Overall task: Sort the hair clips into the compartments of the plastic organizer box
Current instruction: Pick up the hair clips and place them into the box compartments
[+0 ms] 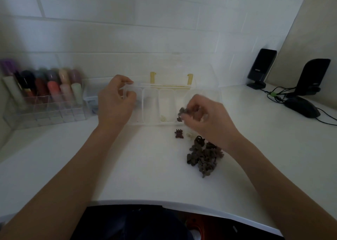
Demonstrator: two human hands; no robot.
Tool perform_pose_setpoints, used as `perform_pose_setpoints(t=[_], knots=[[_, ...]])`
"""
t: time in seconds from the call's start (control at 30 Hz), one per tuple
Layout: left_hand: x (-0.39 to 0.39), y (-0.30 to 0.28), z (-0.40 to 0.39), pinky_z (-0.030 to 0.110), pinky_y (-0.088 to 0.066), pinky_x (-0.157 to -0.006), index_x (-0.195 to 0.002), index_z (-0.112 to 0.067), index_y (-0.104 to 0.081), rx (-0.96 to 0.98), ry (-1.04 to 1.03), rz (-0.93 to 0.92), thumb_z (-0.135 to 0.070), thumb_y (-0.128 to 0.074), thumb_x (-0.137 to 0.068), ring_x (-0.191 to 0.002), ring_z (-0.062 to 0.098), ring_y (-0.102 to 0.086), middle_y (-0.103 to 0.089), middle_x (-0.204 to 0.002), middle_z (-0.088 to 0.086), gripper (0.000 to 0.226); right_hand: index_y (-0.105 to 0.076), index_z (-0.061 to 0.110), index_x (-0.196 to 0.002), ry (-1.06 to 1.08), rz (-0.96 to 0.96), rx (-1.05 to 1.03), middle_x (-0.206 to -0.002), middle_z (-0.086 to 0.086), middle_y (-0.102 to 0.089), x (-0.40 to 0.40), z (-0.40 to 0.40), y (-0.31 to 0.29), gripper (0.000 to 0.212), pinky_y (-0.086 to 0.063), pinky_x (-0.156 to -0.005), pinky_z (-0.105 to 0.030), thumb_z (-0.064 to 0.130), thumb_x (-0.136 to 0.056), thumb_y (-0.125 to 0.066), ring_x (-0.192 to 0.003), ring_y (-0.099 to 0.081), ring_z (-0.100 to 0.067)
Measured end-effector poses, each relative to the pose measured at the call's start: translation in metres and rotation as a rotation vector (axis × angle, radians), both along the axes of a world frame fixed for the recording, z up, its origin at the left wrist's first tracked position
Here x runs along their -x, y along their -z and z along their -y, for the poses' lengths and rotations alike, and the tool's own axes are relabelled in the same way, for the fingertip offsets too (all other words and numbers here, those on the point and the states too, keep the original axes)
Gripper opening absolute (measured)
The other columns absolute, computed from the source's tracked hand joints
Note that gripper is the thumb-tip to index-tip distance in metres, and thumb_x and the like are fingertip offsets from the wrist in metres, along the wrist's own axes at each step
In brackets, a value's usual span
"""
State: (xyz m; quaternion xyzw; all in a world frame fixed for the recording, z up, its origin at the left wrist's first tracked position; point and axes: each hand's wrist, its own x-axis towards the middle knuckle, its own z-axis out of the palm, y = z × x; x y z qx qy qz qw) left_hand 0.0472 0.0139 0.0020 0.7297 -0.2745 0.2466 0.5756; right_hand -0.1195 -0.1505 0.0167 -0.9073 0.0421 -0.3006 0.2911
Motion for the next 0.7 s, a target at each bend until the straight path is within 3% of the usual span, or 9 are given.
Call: perform_pose_setpoints(t=[0.1, 0.27, 0.37, 0.43, 0.5, 0.6, 0.7], knots=[[0.000, 0.001, -0.001, 0.030, -0.049, -0.071, -0.089, -0.027, -0.054, -0.003, -0.009, 0.025, -0.008, -0.054, -0.074, -0.078, 0.021, -0.062, -0.062, -0.086, -0.004, 0.024, -0.053, 0.020, -0.082, 0.165, 0.132, -0.083, -0.083, 0.008, -0.063, 0.000, 0.011, -0.002, 0.014, -0.050, -0.061, -0.035, 0.021, -0.081, -0.066, -0.063, -0.058, -0.015], [0.001, 0.001, 0.000, 0.034, -0.051, -0.072, -0.088, -0.026, -0.054, 0.006, -0.009, 0.031, -0.006, -0.055, -0.073, -0.079, 0.024, -0.062, -0.062, -0.085, -0.003, 0.026, -0.048, 0.025, -0.088, 0.298, 0.146, 0.006, -0.090, 0.013, -0.058, 0.002, 0.024, 0.001, 0.019, -0.047, -0.059, -0.033, 0.016, -0.083, -0.064, -0.062, -0.052, -0.011], [0.002, 0.001, 0.000, 0.033, -0.051, -0.071, -0.088, -0.026, -0.056, 0.018, -0.021, 0.033, -0.005, -0.055, -0.073, -0.078, 0.022, -0.062, -0.062, -0.084, -0.004, 0.027, -0.051, 0.024, -0.087, 0.369, 0.156, 0.085, -0.083, 0.016, -0.052, -0.001, 0.024, 0.005, 0.013, -0.039, -0.054, -0.023, 0.020, -0.085, -0.064, -0.061, -0.051, -0.005], [0.003, 0.001, 0.001, 0.033, -0.051, -0.070, -0.089, -0.027, -0.056, 0.025, -0.014, 0.034, -0.006, -0.055, -0.073, -0.079, 0.021, -0.062, -0.063, -0.085, -0.005, 0.026, -0.055, 0.024, -0.087, 0.386, 0.178, 0.170, -0.087, 0.018, -0.051, -0.003, 0.025, 0.009, 0.007, -0.032, -0.052, -0.015, 0.021, -0.086, -0.062, -0.061, -0.049, 0.001], [0.004, 0.002, 0.002, 0.030, -0.050, -0.071, -0.089, -0.028, -0.056, 0.021, -0.010, 0.029, -0.007, -0.055, -0.074, -0.081, 0.019, -0.063, -0.064, -0.088, -0.006, 0.026, -0.062, 0.021, -0.092, 0.358, 0.210, 0.209, -0.095, 0.014, -0.056, -0.007, 0.028, 0.012, 0.005, -0.034, -0.055, -0.015, 0.018, -0.088, -0.060, -0.063, -0.049, -0.002], [0.004, 0.001, 0.003, 0.026, -0.049, -0.073, -0.089, -0.028, -0.056, 0.027, 0.006, 0.014, -0.010, -0.054, -0.074, -0.082, 0.015, -0.063, -0.065, -0.091, -0.004, 0.023, -0.070, 0.017, -0.105, 0.307, 0.223, 0.217, -0.112, 0.002, -0.059, -0.010, 0.033, 0.011, 0.019, -0.048, -0.069, -0.027, 0.014, -0.090, -0.058, -0.091, -0.057, -0.015], [0.003, 0.003, 0.003, 0.032, -0.052, -0.075, -0.089, -0.029, -0.058, 0.049, 0.012, -0.016, -0.016, -0.052, -0.072, -0.079, 0.014, -0.063, -0.068, -0.095, 0.001, 0.022, -0.068, 0.014, -0.114, 0.349, 0.130, 0.336, -0.124, -0.007, -0.053, -0.011, 0.034, 0.013, 0.025, -0.050, -0.068, -0.032, 0.016, -0.091, -0.057, -0.110, -0.051, -0.025]])
